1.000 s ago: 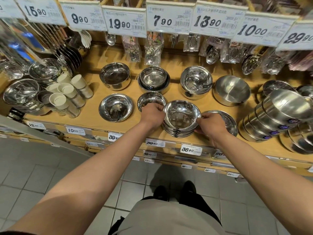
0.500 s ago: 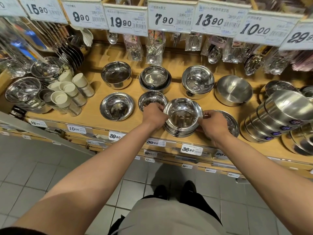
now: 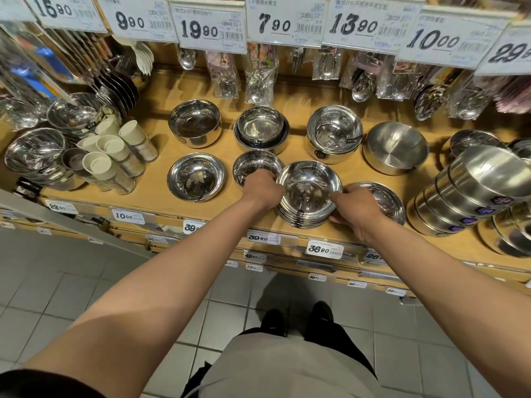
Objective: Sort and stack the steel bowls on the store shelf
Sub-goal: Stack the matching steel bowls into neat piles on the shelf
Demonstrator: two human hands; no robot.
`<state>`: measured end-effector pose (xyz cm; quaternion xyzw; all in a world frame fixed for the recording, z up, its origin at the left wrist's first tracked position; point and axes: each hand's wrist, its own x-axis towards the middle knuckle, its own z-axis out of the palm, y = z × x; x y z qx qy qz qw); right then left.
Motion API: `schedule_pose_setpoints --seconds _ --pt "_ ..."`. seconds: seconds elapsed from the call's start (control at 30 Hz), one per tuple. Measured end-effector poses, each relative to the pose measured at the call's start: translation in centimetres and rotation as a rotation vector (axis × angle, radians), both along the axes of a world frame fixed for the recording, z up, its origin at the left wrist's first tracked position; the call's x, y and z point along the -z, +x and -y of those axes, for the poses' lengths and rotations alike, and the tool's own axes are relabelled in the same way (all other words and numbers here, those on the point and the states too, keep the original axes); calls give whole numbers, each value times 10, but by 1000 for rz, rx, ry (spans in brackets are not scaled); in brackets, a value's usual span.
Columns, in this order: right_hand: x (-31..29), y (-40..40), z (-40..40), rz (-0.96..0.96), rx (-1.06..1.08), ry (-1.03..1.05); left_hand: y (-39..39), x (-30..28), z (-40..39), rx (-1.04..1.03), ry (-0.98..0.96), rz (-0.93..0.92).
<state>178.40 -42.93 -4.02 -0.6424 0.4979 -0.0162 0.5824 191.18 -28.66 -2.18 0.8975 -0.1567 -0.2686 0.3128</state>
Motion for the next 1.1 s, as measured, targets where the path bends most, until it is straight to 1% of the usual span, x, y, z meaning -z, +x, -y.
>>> schedule_pose_setpoints --seconds 0.17,0.37,0.73,1.0,1.1 --pt "-1 5 1 -26 34 -26 6 -2 6 -42 58 -21" --pt "1 4 2 -13 52 8 8 3 5 -68 12 -55" --pt "6 -2 -1 52 95 98 7 5 3 -66 -57 -8" --pt "7 -2 0 40 105 100 7 7 0 -15 -53 37" --pt "9 -1 1 32 110 87 7 8 0 -32 -66 33"
